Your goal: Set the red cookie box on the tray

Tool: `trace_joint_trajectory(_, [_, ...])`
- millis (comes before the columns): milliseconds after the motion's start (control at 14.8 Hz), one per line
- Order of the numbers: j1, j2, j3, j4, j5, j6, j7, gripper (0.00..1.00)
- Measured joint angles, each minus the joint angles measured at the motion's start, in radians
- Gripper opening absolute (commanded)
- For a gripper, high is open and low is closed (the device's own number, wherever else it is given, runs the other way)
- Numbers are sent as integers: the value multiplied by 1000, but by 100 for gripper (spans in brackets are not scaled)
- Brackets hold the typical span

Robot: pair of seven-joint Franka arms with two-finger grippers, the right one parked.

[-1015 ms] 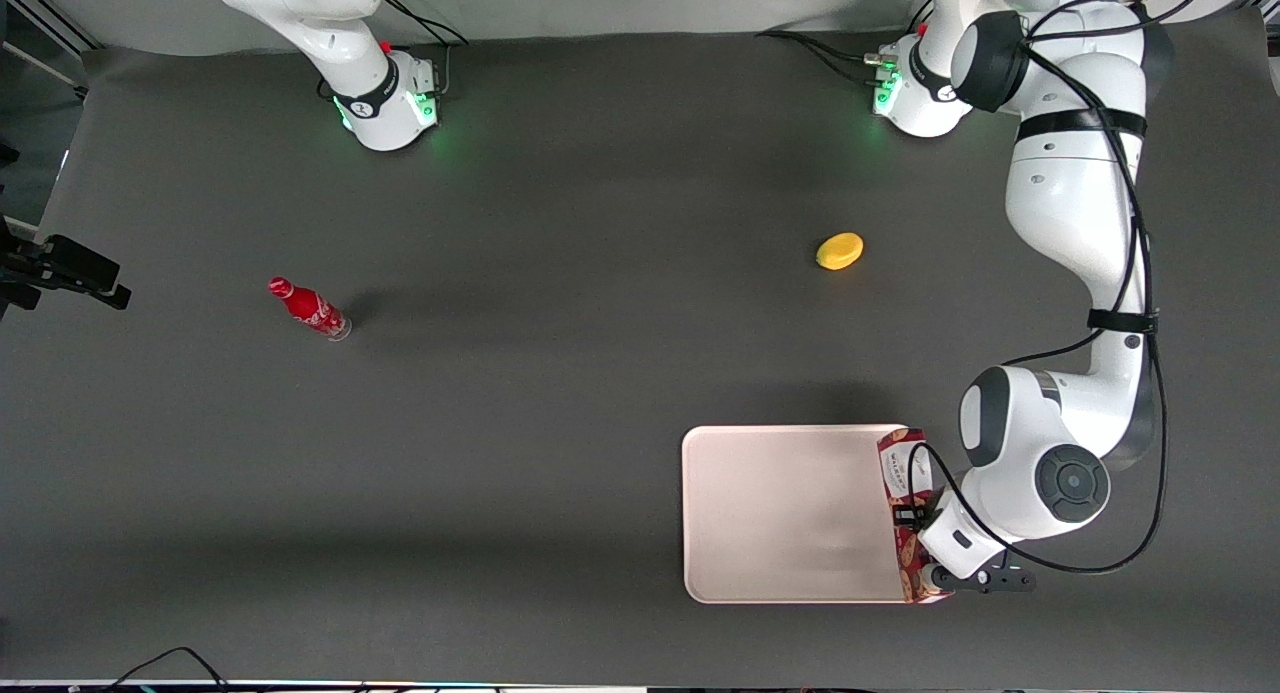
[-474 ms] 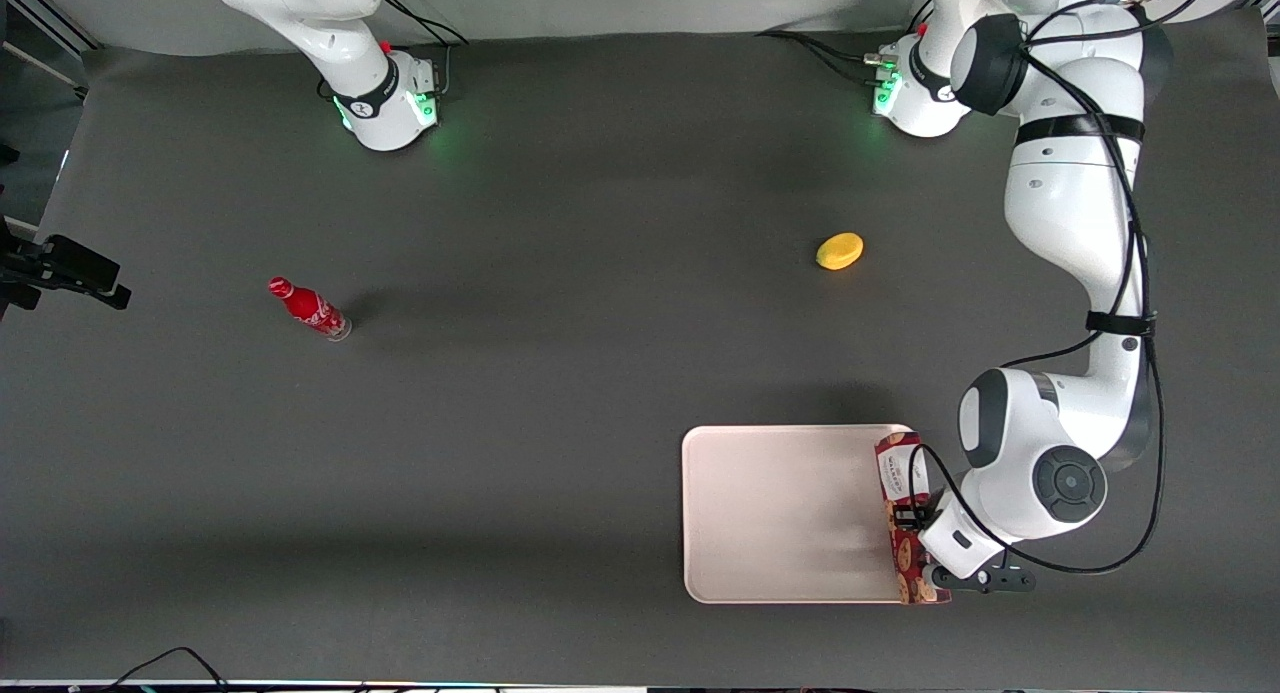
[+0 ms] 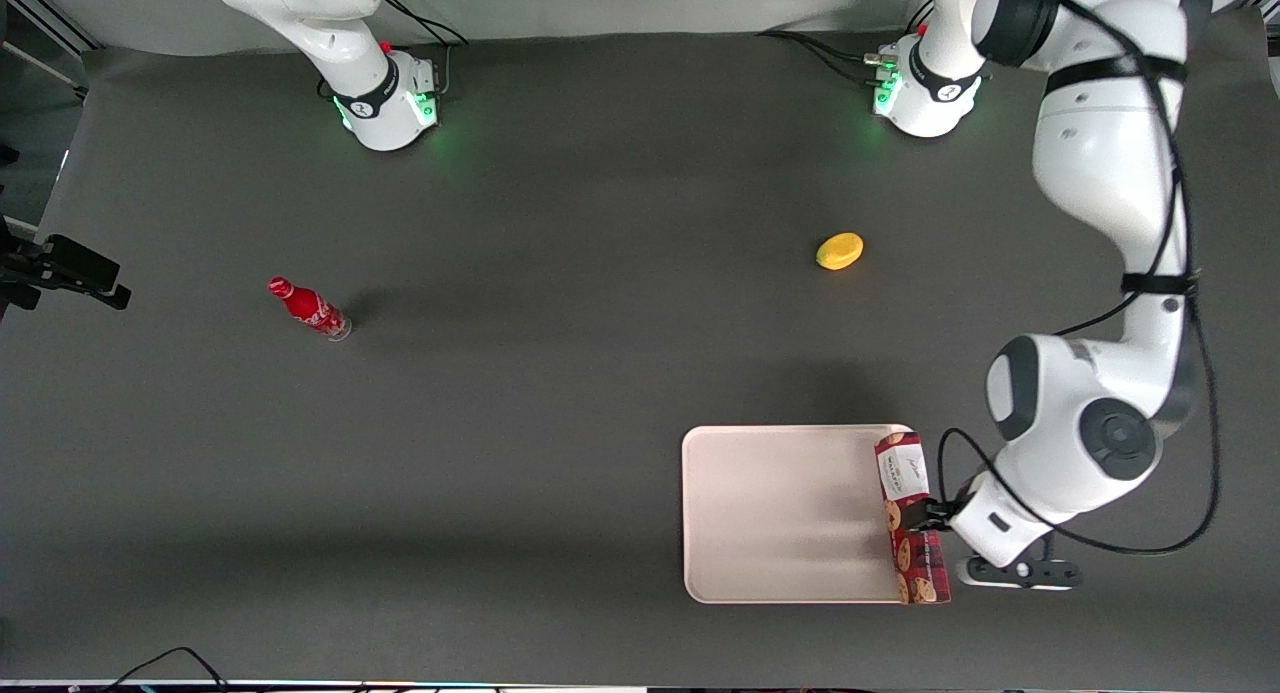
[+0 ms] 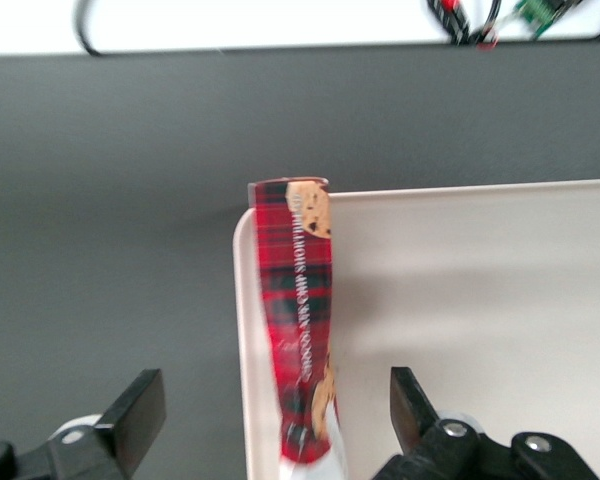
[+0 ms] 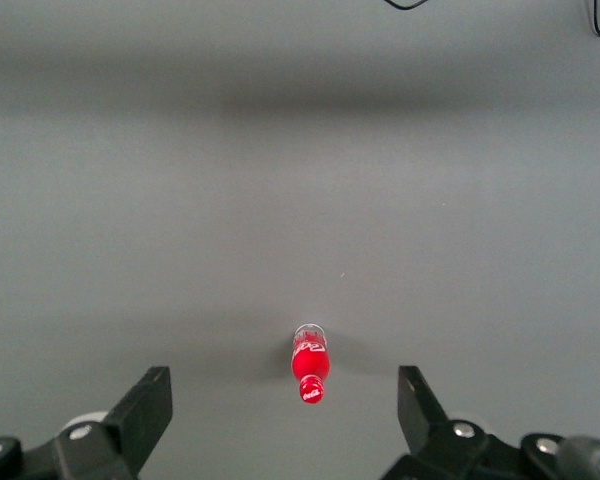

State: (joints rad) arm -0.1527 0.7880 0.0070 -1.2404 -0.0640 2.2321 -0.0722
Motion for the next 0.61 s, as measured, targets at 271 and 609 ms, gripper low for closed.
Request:
trace_joint_trajectory(271, [41,-224,1,-131,4,-132,52,100])
trace_joint_trajectory(609, [104,-447,1,-178,11,-428,157,100])
